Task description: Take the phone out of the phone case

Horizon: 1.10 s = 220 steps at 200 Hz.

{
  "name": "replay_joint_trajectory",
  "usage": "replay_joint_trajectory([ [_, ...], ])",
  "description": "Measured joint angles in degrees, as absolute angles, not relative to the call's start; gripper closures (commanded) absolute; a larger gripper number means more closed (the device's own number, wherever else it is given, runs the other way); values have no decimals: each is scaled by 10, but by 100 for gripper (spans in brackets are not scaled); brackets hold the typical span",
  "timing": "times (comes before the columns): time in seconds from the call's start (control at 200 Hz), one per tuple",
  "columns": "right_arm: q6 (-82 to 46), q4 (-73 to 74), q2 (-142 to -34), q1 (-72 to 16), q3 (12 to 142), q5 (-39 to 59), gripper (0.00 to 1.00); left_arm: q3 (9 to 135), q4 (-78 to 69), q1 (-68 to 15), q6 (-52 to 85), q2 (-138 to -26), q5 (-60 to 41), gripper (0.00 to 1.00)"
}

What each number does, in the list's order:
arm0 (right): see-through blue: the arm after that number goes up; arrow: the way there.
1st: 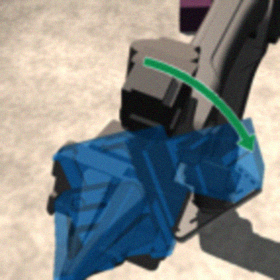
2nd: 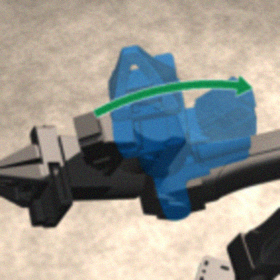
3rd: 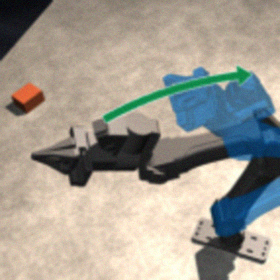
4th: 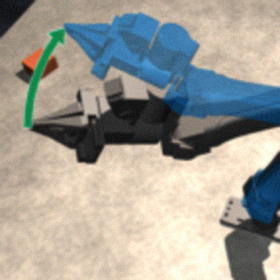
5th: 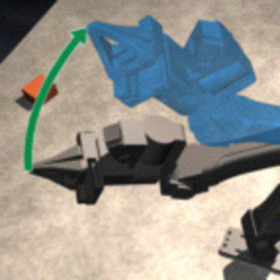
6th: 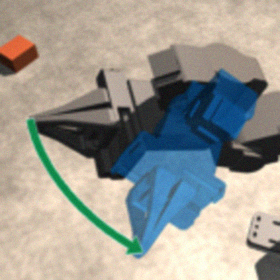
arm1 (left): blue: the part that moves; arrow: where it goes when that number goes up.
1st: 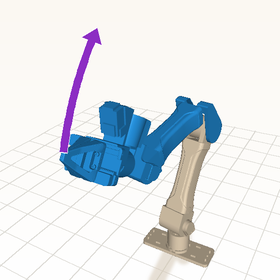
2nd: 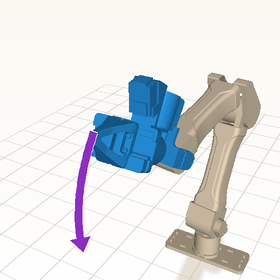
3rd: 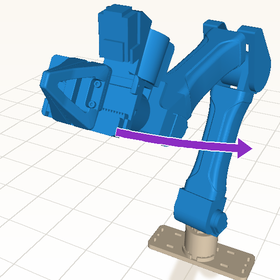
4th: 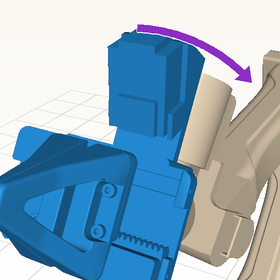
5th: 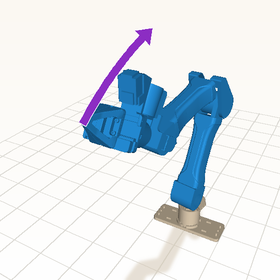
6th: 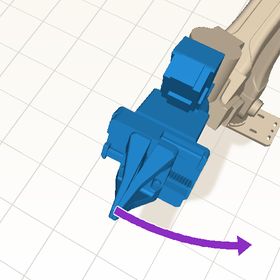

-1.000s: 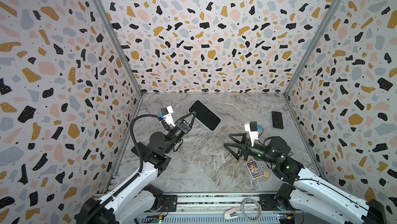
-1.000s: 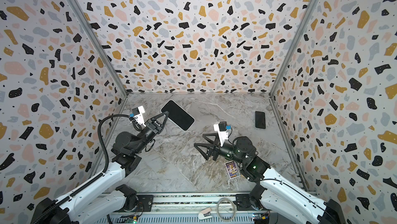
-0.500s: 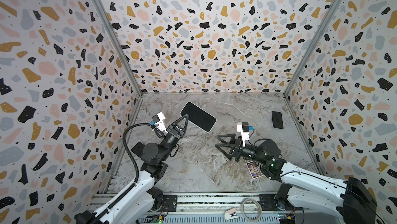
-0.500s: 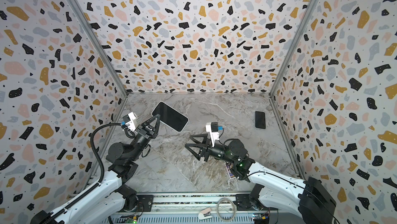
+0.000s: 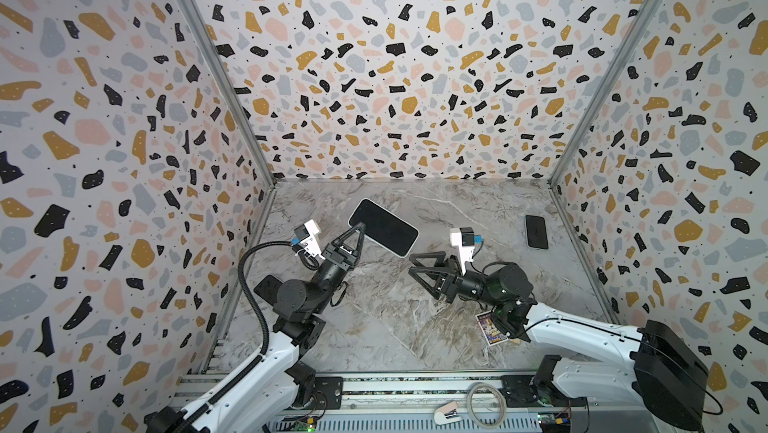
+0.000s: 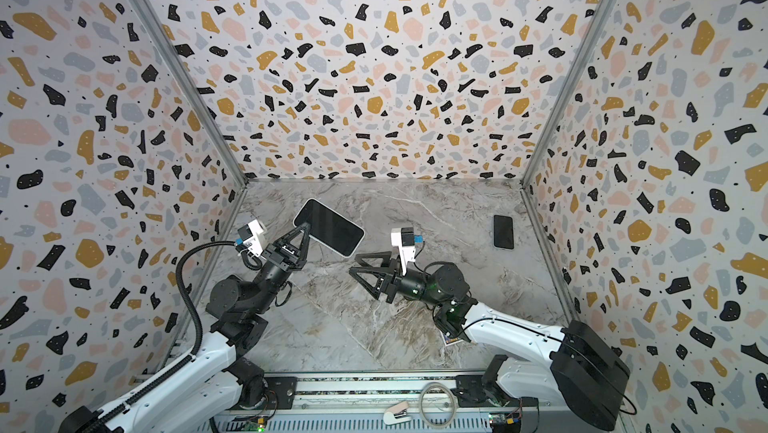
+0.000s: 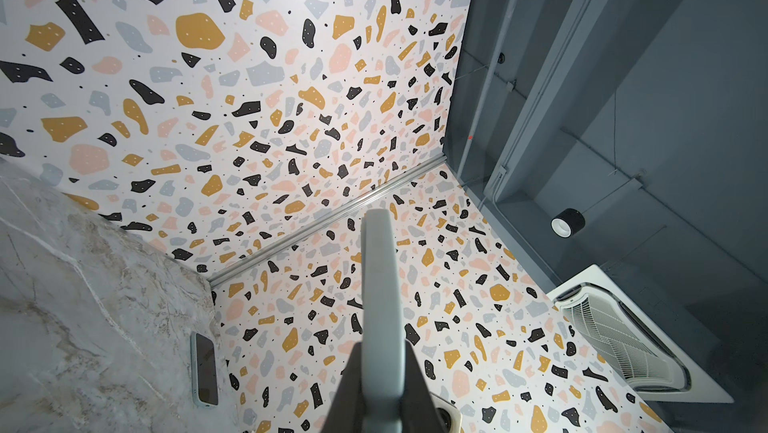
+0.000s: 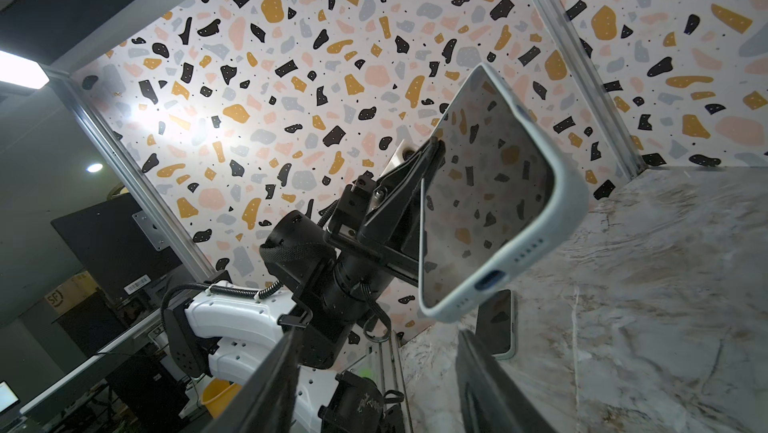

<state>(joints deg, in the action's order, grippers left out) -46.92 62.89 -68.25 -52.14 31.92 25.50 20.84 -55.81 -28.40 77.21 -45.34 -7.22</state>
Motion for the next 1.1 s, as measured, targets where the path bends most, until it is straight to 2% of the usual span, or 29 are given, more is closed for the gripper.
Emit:
replay_joint_trajectory([
  [0.45,-521,700,-727,-513,320,270,63,206,-572,-303,769,-454,-48,100],
  [1.101,-542,743,-761,-512,320,277,66,203,-586,-324,757,-462,-40,100],
])
